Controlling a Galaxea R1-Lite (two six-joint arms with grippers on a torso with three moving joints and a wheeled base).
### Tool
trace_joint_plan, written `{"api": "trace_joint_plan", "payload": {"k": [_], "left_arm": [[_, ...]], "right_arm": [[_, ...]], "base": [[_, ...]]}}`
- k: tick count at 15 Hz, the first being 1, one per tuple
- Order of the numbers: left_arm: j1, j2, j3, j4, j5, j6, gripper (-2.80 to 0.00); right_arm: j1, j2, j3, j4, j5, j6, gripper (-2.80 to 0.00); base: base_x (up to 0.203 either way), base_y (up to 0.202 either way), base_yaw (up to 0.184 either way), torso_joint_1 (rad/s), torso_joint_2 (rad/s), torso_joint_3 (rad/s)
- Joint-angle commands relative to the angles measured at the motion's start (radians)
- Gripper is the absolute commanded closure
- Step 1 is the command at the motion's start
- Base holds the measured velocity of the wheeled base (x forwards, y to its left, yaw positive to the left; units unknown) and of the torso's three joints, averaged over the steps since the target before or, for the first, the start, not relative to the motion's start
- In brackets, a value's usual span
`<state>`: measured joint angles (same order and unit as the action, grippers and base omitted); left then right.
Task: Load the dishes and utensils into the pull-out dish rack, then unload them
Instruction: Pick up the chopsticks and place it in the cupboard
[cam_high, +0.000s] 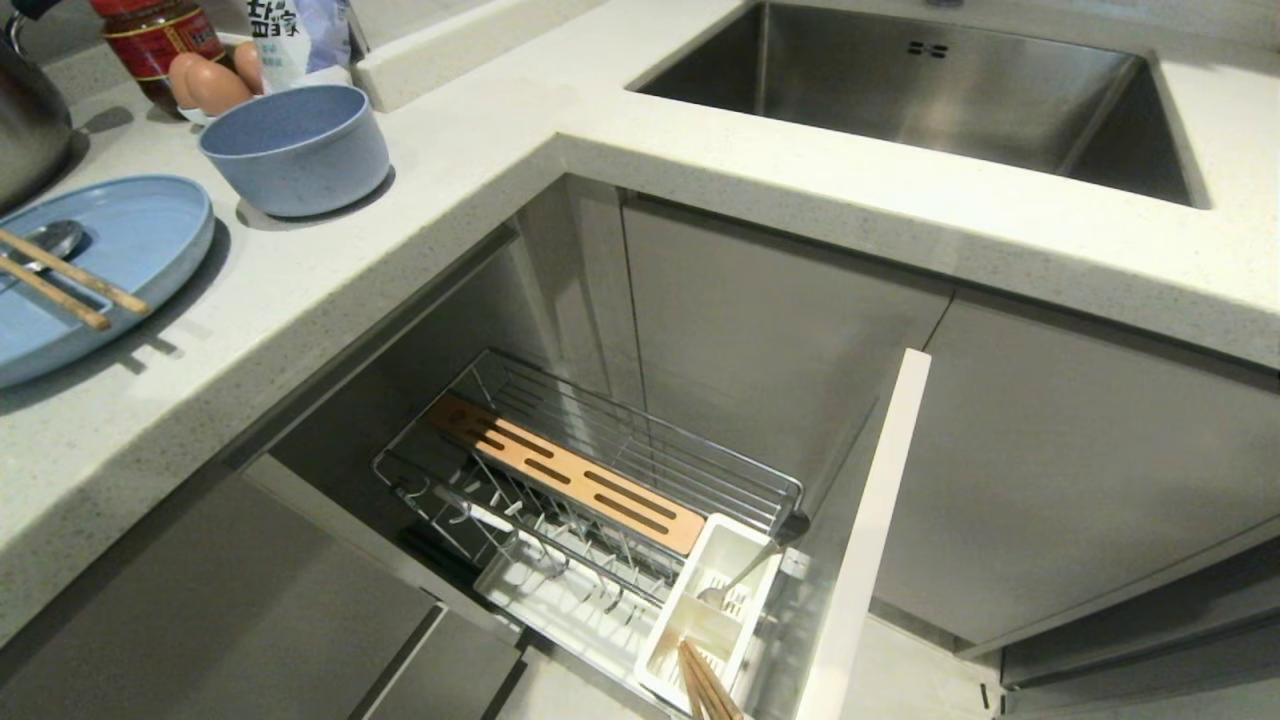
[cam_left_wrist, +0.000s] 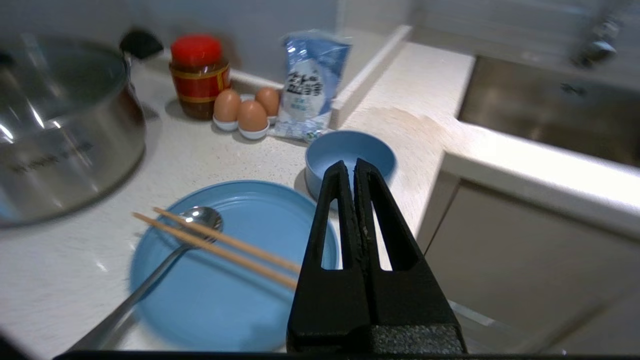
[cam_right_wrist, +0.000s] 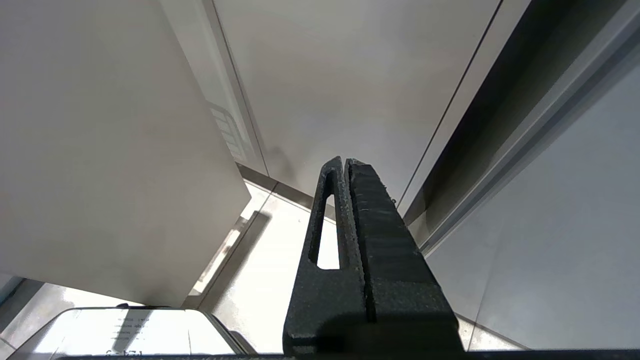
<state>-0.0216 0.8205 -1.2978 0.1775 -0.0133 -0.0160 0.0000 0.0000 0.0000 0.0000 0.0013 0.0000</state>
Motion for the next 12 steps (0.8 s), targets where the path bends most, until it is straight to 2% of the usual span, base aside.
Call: {"api": "trace_joint_plan", "payload": {"k": [1,3,5,7,10,12], "left_arm": [[-0.034,0.221,-0.109,0.004,0.077,-0.091,0.0],[-0.061,0.322,-0.151,0.011,0.206,-0.172,0.0],[-0.068,0.395,-0.184,0.017,0.258,-0.228,0.0],[-0.068,0.436,-0.208,0.05,0.321,-0.246,0.0],[-0.064,0.464,-0.29,0.239,0.374,-0.25,0.0],[-0.064,0.469,-0.359,0.38,0.402,-0.275,0.0]], "right_arm": [[0.0,0.0,0.0,0.0,0.0,0.0,0.0],[0.0,0.0,0.0,0.0,0.0,0.0,0.0],[0.0,0.0,0.0,0.0,0.0,0.0,0.0],[0.0,0.0,0.0,0.0,0.0,0.0,0.0],[0.0,0.0,0.0,0.0,0.0,0.0,0.0],[0.0,0.0,0.0,0.0,0.0,0.0,0.0]], "base": [[0.0,0.0,0.0,0.0,0.0,0.0],[0.0,0.0,0.0,0.0,0.0,0.0],[0.0,0.0,0.0,0.0,0.0,0.0],[0.0,0.0,0.0,0.0,0.0,0.0],[0.0,0.0,0.0,0.0,0.0,0.0],[0.0,0.0,0.0,0.0,0.0,0.0]]}}
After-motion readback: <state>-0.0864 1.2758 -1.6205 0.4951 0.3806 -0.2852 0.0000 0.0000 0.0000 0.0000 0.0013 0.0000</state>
